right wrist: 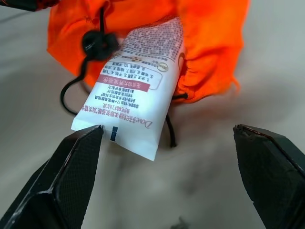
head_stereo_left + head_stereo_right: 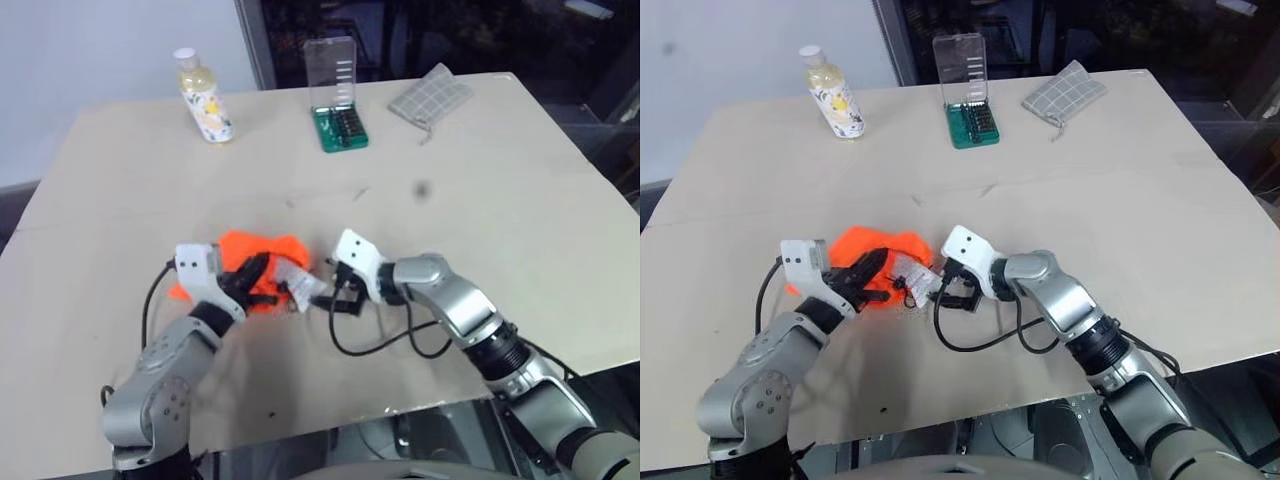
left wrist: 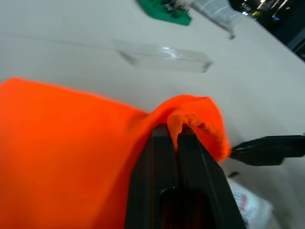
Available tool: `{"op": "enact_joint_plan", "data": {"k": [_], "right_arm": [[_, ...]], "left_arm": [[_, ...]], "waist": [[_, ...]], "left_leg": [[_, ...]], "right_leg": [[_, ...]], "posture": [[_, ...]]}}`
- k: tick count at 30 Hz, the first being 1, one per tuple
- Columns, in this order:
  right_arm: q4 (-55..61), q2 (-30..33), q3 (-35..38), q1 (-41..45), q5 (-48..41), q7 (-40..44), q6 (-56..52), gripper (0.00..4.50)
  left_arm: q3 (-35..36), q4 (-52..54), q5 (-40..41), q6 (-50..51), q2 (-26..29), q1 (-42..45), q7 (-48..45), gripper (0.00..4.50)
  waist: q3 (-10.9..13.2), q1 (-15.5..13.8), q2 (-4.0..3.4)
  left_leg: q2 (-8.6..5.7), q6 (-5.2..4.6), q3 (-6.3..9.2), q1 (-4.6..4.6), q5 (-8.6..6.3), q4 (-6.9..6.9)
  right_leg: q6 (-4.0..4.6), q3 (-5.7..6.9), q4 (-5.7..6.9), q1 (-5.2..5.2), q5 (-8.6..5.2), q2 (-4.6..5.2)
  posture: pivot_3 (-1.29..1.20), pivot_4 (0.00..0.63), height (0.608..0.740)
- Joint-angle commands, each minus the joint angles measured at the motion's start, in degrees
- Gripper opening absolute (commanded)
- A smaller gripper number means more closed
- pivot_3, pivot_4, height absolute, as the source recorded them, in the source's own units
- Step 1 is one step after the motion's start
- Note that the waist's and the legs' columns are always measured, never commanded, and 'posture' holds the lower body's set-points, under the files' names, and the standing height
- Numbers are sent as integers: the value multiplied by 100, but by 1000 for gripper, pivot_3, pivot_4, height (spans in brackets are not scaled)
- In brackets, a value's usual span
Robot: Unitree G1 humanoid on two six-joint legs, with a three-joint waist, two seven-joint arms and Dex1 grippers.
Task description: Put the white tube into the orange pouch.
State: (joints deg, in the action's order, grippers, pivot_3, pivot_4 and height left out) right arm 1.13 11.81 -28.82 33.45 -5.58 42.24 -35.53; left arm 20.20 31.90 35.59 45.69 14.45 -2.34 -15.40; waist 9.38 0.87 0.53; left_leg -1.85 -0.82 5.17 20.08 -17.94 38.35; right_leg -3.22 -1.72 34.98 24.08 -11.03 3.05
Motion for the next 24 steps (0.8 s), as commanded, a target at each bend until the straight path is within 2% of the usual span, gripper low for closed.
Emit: {"op": "enact_joint_plan", "data": {"k": [1, 3, 4, 6, 9, 12, 16, 21, 24], "right_arm": [[66, -28, -13, -44, 104, -53, 176, 4429], [81, -60, 1, -65, 86, -26, 156, 4429], [89, -62, -8, -73, 81, 2, 157, 4193], [123, -44, -56, -84, 90, 74, 164, 3616], [191, 7, -109, -86, 95, 164, 124, 2150], [246, 98, -196, -35, 118, 300, 97, 2150], [64, -75, -288, 65, 196, 230, 179, 2150], [-320, -775, -118, 475, 284, -196, 227, 2150], [-441, -959, 37, 542, 308, -394, 262, 2150]], "left_arm": [[31, 134, 198, 52, 146, 40, -14, 0], [-2, 173, 273, 86, 177, 7, 10, 0], [-17, 188, 301, 97, 181, -11, 23, 0], [-27, 203, 343, 105, 206, -40, 43, 0], [-18, 199, 395, 108, 246, -64, 72, 0], [1, 176, 438, 117, 276, -52, 94, 0], [-50, 178, 481, 120, 283, -50, 130, 0], [-200, 322, 573, 127, 308, -265, 25, 0], [-318, 372, 598, 132, 367, -361, -21, 0]], "waist": [[0, 1, 0], [0, 5, 0], [0, 5, 0], [0, 6, 0], [0, 9, -1], [0, 8, 0], [0, 9, 0], [0, 36, -1], [0, 3, 0]], "left_leg": [[0, 1, 0, 0, 0, 0], [0, 2, 0, 0, 1, 0], [1, 2, 0, 0, 1, 0], [1, 3, 0, 0, 2, 0], [1, 3, 0, 0, 2, -1], [1, 4, 0, 0, 2, -1], [1, 4, 0, 0, 2, -1], [1, 8, -3, 0, 4, -4], [2, 9, -1, 0, 5, -4]], "right_leg": [[0, 0, 0, 0, 0, -1], [0, 0, 1, 0, 0, -2], [0, 0, 0, 1, 0, -2], [0, 0, 1, 1, 0, -2], [0, 0, 1, 1, 0, -2], [0, 0, 1, 1, 0, -2], [0, 0, 1, 1, 0, -2], [1, -4, 4, 9, 0, -6], [2, -4, 6, 10, 1, -5]], "posture": [[0, 150, 740], [0, 150, 740], [0, 150, 740], [0, 150, 740], [0, 150, 740], [0, 150, 740], [0, 150, 740], [0, 150, 740], [0, 150, 740]]}}
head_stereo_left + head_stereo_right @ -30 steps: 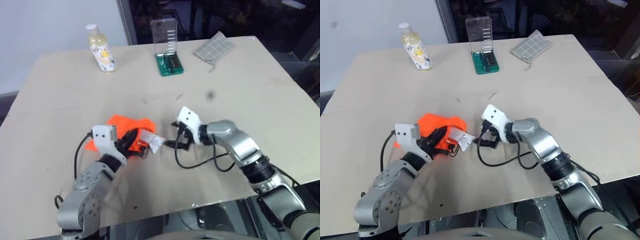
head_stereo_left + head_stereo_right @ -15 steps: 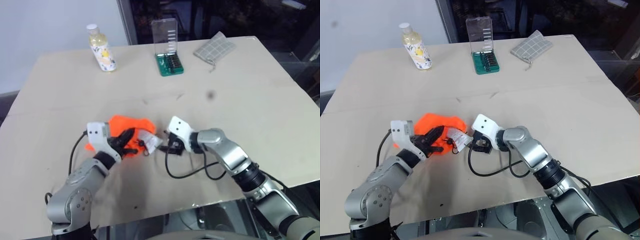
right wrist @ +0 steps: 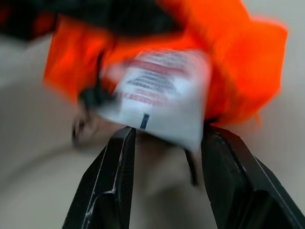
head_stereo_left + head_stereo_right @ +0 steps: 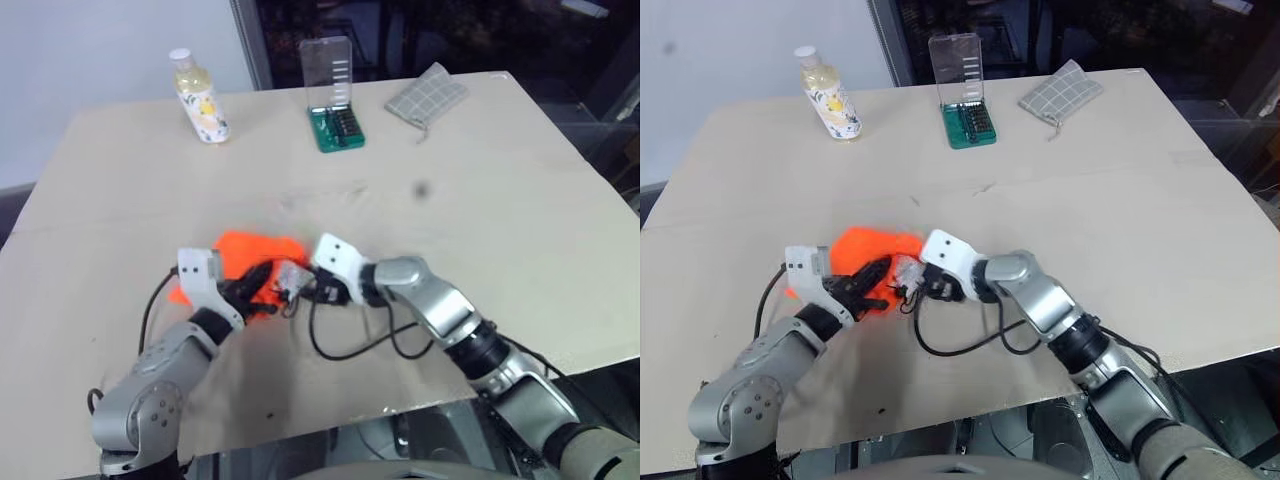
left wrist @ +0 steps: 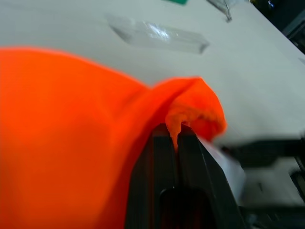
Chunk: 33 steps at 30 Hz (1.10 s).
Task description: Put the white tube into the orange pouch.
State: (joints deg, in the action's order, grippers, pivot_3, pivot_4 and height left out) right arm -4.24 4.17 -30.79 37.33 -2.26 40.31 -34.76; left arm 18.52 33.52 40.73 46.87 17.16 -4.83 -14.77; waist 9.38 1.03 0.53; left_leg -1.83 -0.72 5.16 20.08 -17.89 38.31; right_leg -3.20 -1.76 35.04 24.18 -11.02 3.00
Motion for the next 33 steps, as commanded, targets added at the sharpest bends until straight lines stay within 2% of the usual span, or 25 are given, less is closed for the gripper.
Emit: {"op": "enact_joint_plan", "data": {"k": [1, 4, 10, 13, 16, 24, 26, 33], "right_arm": [[135, -155, 266, 110, -31, -192, 171, 2150], [450, 157, 243, -131, -58, -35, 67, 2150], [1607, 725, 280, -587, -614, 429, -793, 2150], [1822, 797, 215, -657, -746, 485, -972, 3026], [1757, 679, 142, -659, -719, 365, -902, 4463], [1192, -97, -173, -498, -607, -5, -681, 4463], [864, -264, -289, -448, -345, -254, -403, 4463], [335, -280, -496, -488, 183, -531, 206, 4463]], "left_arm": [[-159, 218, 95, 7, 106, -128, -82, 0], [-47, 153, 190, -19, 62, -106, 9, 0], [152, -122, 456, 36, -62, 204, 315, 0], [281, -287, 621, 83, -118, 374, 510, 0], [461, -484, 862, 128, -249, 607, 808, 0], [560, -674, 1350, 380, -226, 881, 1206, 0], [536, -698, 1382, 388, -209, 922, 1253, 0], [507, -681, 1469, 386, -123, 886, 1302, 0]], "waist": [[0, -16, 0], [-1, -21, 2], [0, -1, 1], [-1, 9, 1], [-1, -6, 2], [-3, -5, 6], [-3, -5, 5], [-4, -7, 6]], "left_leg": [[0, 0, 1, 0, 0, 0], [-3, 0, -1, 2, 0, 1], [-2, 0, 2, 14, 0, 1], [-1, 0, 3, 13, 0, 1], [-1, 0, 5, 13, 1, 2], [-3, 1, 3, 14, 1, 3], [-3, 1, 4, 14, 1, 2], [-11, 4, 4, 13, 3, 3]], "right_leg": [[0, 1, 0, -1, 0, 1], [0, -1, -3, -1, 0, 6], [0, 4, -6, 7, 0, 2], [0, 4, -3, 8, 0, 0], [1, 5, 0, 8, 1, -1], [2, 3, -2, 9, 2, 1], [2, 4, -3, 9, 2, 1], [2, 5, -1, 9, 2, 1]], "posture": [[0, 150, 740], [0, 150, 740], [0, 150, 740], [0, 150, 740], [0, 150, 740], [0, 150, 740], [0, 150, 740], [0, 150, 740]]}}
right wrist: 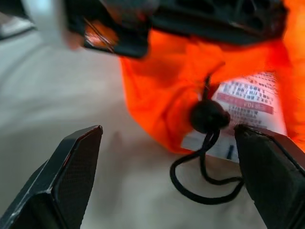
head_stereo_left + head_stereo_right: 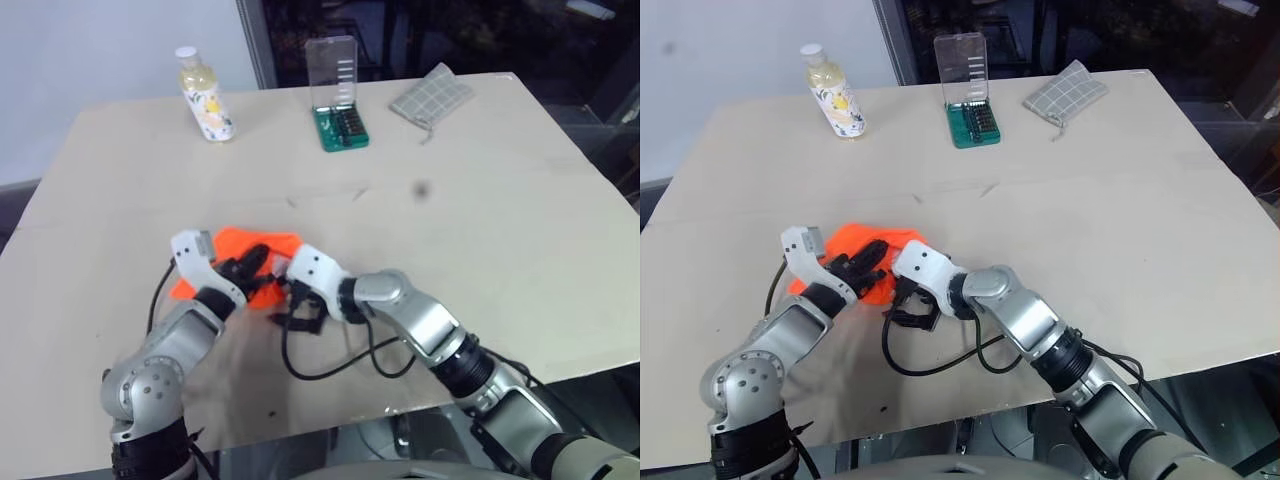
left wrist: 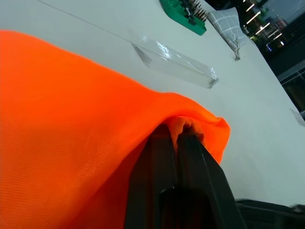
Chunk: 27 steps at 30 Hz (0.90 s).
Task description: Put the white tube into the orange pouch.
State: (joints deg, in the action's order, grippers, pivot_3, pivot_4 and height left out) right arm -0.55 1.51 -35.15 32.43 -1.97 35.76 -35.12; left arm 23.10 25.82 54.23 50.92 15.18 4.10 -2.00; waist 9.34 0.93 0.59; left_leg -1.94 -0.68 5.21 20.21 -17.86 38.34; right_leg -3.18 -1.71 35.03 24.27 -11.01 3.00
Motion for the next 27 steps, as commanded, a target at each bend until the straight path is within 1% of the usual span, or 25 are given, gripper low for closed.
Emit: {"op": "enact_joint_plan", "data": {"k": [1, 2, 3, 5, 6, 7, 9, 10, 11, 15, 18, 21, 22, 23, 24, 25, 27], "right_arm": [[-36, -36, -23, -31, 172, -115, 270, 4463], [-33, -47, 16, -52, 181, -131, 292, 3953], [-28, -45, 43, -62, 193, -138, 311, 3631], [-45, -37, 104, -66, 216, -171, 351, 2729], [-49, -29, 130, -64, 231, -189, 374, 2260], [-53, -26, 151, -60, 246, -205, 396, 1648], [-22, -45, 208, -53, 250, -227, 395, 834], [-11, -60, 233, -49, 247, -233, 384, 325], [15, -60, 250, -42, 260, -242, 382, 80], [106, -39, 384, -38, 312, -340, 408, 80], [193, -162, 749, -86, 150, -508, 491, 80], [343, -76, 1013, -103, 146, -606, 579, 80], [402, -33, 1096, -120, 156, -649, 618, 0], [450, -3, 1154, -137, 165, -680, 650, 0], [491, 19, 1199, -145, 168, -701, 677, 0], [534, 41, 1239, -140, 168, -721, 721, 0], [599, 66, 1320, -114, 173, -770, 815, 0]], "left_arm": [[57, 91, 126, -25, 83, -18, 31, 0], [64, 92, 137, -29, 87, -26, 40, 0], [71, 98, 147, -30, 92, -36, 49, 0], [73, 107, 158, -34, 108, -51, 59, 0], [74, 113, 168, -36, 114, -62, 68, 0], [73, 113, 176, -40, 120, -67, 74, 0], [60, 122, 179, -50, 138, -91, 69, 0], [51, 120, 181, -56, 149, -96, 67, 0], [47, 118, 189, -62, 150, -104, 72, 0], [20, 117, 195, -83, 137, -120, 84, 0], [-44, 118, 123, -137, 146, -120, 33, 0], [-152, 165, 0, -366, 201, -152, -283, 0], [-34, 222, 304, -493, 95, -179, -513, 430], [61, 286, 547, -621, -3, -205, -717, 556], [65, 364, 584, -667, 24, -251, -839, 778], [-65, 466, 386, -709, 180, -329, -987, 1236], [-541, 691, -475, -968, 748, -573, -1378, 2207]], "waist": [[0, 2, 0], [0, 2, 0], [0, 2, 0], [0, 2, 0], [0, 2, 0], [0, 2, 0], [0, 3, 0], [0, 2, 0], [0, 2, 0], [0, 3, 0], [1, -3, 0], [1, -2, -1], [1, -1, -1], [1, 1, -1], [1, 1, -1], [1, 1, -1], [1, 9, -1]], "left_leg": [[0, 0, 0, 0, 0, 0], [1, 1, 1, 0, 1, 0], [1, 2, 2, 0, 1, -1], [1, 2, 2, 0, 1, 0], [1, 2, 1, 0, 1, 0], [1, 2, 1, 0, 1, 0], [1, 2, 1, 0, 1, 0], [1, 2, 1, 0, 1, 0], [1, 2, 1, 0, 1, -1], [1, 2, 1, 0, 1, -1], [1, 2, 1, 0, 1, -1], [0, 2, 1, 1, 1, -1], [0, 2, 0, 1, 1, -1], [0, 2, 1, 0, 1, -1], [1, 2, 1, 1, 1, -2], [3, 2, -1, 2, 1, -2], [2, 2, -2, 7, 1, -3]], "right_leg": [[0, 0, 0, 0, 0, -1], [0, 0, 0, 0, 0, -2], [0, 1, 1, 0, 0, -2], [0, 0, 1, 0, 0, -2], [0, 0, 1, 0, 0, -2], [0, 0, 0, 0, 0, -2], [0, 0, 1, 0, 0, -2], [0, 0, 1, 0, 0, -2], [0, 0, 0, 0, 0, -2], [0, 0, 0, 0, 0, -2], [0, 0, 0, 0, 0, -2], [0, 0, 0, 0, 0, -1], [0, 0, 0, 0, 0, -2], [0, 0, -1, 0, 0, -2], [0, 0, -1, 1, 0, -2], [0, 0, -3, 1, 0, -1], [1, 0, -5, 5, 0, -1]], "posture": [[0, 150, 740], [0, 150, 740], [0, 150, 740], [0, 150, 740], [0, 150, 740], [0, 150, 740], [0, 150, 740], [0, 150, 740], [0, 150, 740], [0, 150, 740], [0, 150, 740], [0, 150, 740], [0, 150, 740], [0, 150, 740], [0, 150, 740], [0, 150, 740], [0, 150, 740]]}}
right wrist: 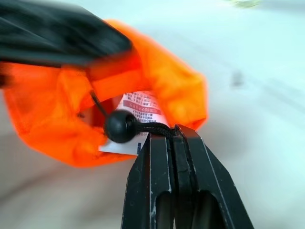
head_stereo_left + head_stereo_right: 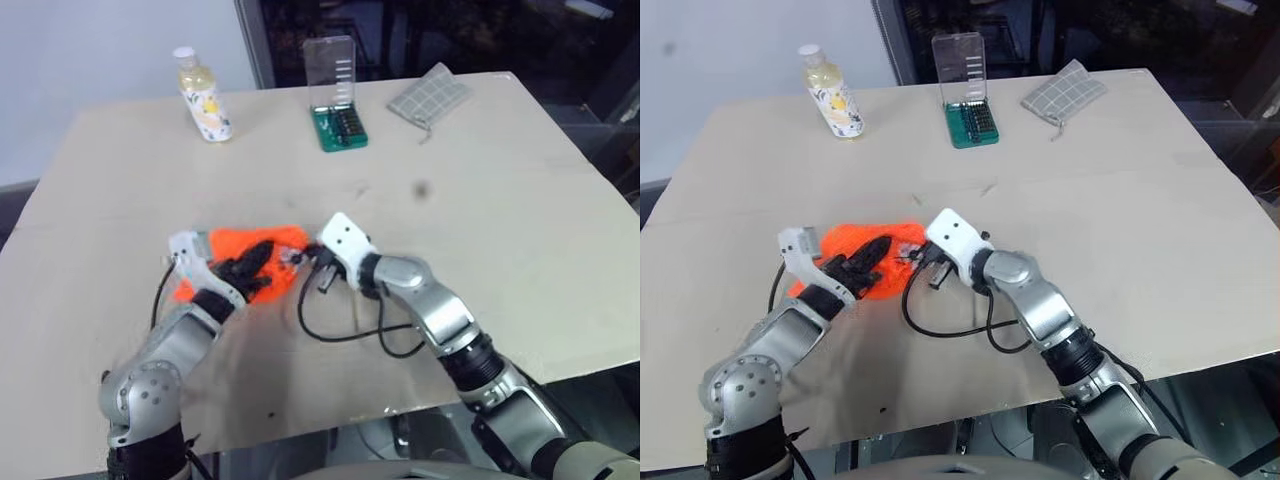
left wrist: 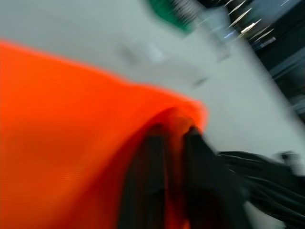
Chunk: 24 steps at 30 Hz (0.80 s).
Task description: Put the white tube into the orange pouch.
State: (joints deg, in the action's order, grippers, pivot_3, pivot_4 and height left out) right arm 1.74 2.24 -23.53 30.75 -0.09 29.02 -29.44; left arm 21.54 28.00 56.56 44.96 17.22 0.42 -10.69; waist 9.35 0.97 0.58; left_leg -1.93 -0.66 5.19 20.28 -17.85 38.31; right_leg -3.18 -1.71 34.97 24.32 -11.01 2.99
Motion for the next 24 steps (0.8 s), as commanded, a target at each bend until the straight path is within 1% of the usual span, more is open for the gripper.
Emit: {"op": "enact_joint_plan", "data": {"k": [1, 4, 6, 8, 11, 16, 20, 23, 24], "right_arm": [[378, 13, 183, 85, 5, -112, 335, 0], [344, 47, 222, 144, 33, -134, 548, 0], [305, 27, 257, 180, 34, -150, 647, 0], [272, -39, 311, 226, 24, -201, 754, 0], [268, -140, 381, 268, -43, -246, 875, 0], [398, -272, 482, 270, -214, -201, 1081, 0], [439, -266, 488, 225, -233, -197, 1116, 0], [503, -241, 501, 171, -247, -189, 1131, 0], [527, -243, 515, 163, -264, -191, 1130, 0]], "left_arm": [[-507, 593, -942, -567, 796, -349, -872, 2613], [-722, 725, -1376, -1119, 1261, -593, -1574, 4123], [-871, 704, -1734, -1403, 1451, -674, -1800, 4123], [-1163, 577, -2422, -1887, 1649, -643, -1936, 4123], [-1459, 417, -3073, -2487, 1651, -467, -1995, 4123], [-2041, -125, -4462, -3514, 1337, 351, -1509, 4123], [-2176, -487, -5015, -3966, 1025, 644, -1192, 4123], [-2377, -698, -5330, -4188, 871, 612, -1135, 4123], [-2425, -733, -5401, -4231, 840, 584, -1137, 3594]], "waist": [[0, 10, -2], [1, 23, -3], [1, 18, -4], [3, 15, -6], [2, 5, -5], [2, -15, -5], [2, 8, -5], [2, 17, -5], [2, 14, -5]], "left_leg": [[0, 0, -2, 3, 0, -1], [1, 2, -11, 29, 1, -2], [1, 2, -9, 38, 1, 0], [1, 2, -9, 40, 1, -1], [1, 2, -10, 41, 1, -1], [-1, 1, -6, 47, 1, 1], [-2, 1, -6, 47, 1, -1], [-1, 1, -6, 49, 1, -3], [-1, 1, -5, 52, 1, -2]], "right_leg": [[0, -2, 2, 7, 0, -2], [1, -9, 9, 38, 0, -5], [1, -9, 8, 45, 0, -6], [1, -8, 6, 46, 1, -5], [1, -7, 5, 46, 1, -5], [1, -1, 3, 46, 2, -2], [1, -5, 5, 52, 2, -1], [1, -7, 6, 57, 2, -2], [1, -7, 6, 57, 2, -2]], "posture": [[0, 150, 740], [0, 150, 740], [0, 150, 740], [0, 150, 740], [0, 150, 740], [0, 150, 740], [0, 150, 740], [0, 150, 740], [0, 150, 740]]}}
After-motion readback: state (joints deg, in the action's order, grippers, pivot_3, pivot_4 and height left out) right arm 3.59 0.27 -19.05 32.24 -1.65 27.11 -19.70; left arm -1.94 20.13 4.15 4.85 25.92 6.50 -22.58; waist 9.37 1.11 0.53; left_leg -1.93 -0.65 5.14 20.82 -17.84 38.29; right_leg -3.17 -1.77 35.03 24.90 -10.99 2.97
